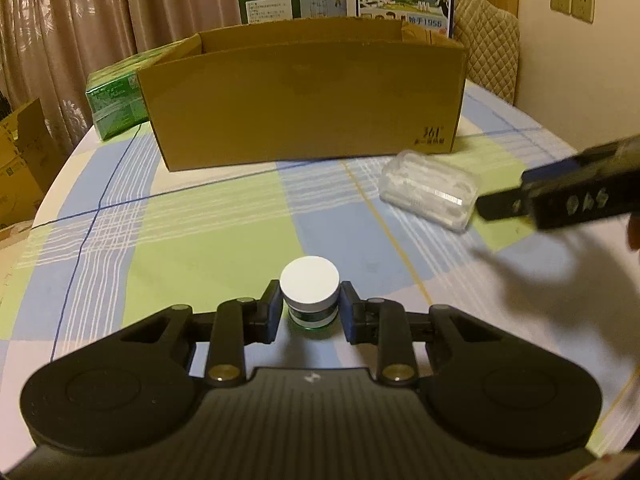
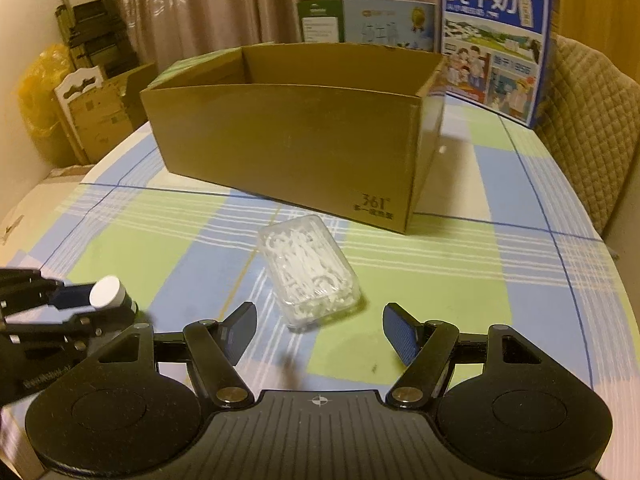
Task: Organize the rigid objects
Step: 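Grasp the white jar with the left tool while the right tool grasps the floss pick box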
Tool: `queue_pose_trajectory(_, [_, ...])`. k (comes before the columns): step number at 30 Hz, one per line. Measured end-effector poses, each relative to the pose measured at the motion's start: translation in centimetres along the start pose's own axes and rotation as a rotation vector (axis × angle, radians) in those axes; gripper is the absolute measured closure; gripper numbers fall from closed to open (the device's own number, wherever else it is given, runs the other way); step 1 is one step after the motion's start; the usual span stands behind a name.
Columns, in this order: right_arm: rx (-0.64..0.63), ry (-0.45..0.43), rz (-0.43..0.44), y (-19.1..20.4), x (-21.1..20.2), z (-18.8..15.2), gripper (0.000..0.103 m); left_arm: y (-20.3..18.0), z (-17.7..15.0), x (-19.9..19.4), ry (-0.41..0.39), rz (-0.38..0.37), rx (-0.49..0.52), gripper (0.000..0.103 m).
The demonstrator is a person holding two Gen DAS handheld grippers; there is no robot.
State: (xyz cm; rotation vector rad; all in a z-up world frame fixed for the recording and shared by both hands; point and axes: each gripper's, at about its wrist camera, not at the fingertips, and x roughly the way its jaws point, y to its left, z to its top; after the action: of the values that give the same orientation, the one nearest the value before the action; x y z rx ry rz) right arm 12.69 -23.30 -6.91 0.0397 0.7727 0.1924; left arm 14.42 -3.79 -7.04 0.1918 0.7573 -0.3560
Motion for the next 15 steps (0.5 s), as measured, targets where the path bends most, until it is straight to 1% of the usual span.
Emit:
queue_pose_trajectory(2, [-0.022, 0.003, 0.005, 0.2, 0.6, 0.3, 0.035, 0.2, 0.8, 0.0, -0.007, -0.011, 0.01, 0.078])
queue_pose_trajectory(4, [-0.045, 0.004, 0.009, 0.4, 1.2, 0.5, 0.035, 0.4, 1.8, 0.3, -0.018, -0.017, 0.042, 0.078])
queue_pose_trajectory(9, [-0.1, 0.01, -0.002, 0.6, 3.2, 1.3, 0.035, 1.3, 3.5, 1.5, -0.028, -0.014, 0.094, 0.078])
queue_pose_trajectory(12, [-0.13, 0.025, 0.012, 0.6, 4.6, 1.8, 0.035, 2.1, 3.9, 2.2, -0.029, 0.004, 0.078, 0.078])
queue_pose_trajectory(15, [-0.151, 0.046, 0.032, 0.7, 6.0, 2.2, 0.036, 2.4, 4.1, 2.7, -0.025, -0.006, 0.053, 0.078])
